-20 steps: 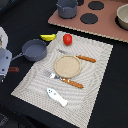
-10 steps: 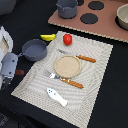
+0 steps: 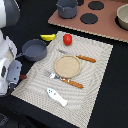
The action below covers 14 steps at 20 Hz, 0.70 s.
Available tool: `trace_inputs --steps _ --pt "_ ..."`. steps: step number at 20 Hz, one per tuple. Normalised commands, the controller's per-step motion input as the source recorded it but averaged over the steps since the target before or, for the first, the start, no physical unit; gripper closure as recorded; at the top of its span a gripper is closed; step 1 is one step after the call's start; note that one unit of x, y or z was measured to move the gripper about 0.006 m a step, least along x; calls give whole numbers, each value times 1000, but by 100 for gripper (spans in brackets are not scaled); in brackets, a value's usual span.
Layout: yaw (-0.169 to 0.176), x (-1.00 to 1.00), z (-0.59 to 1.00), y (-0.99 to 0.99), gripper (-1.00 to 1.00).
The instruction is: Interact with the objects in diverse but meaningful ways.
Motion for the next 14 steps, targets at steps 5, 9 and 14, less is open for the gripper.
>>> trace_inputs --steps 5,9,14 --pt "0 286 991 30 -100" --pt "17 138 667 52 -100" --pt "1 520 730 121 -100"
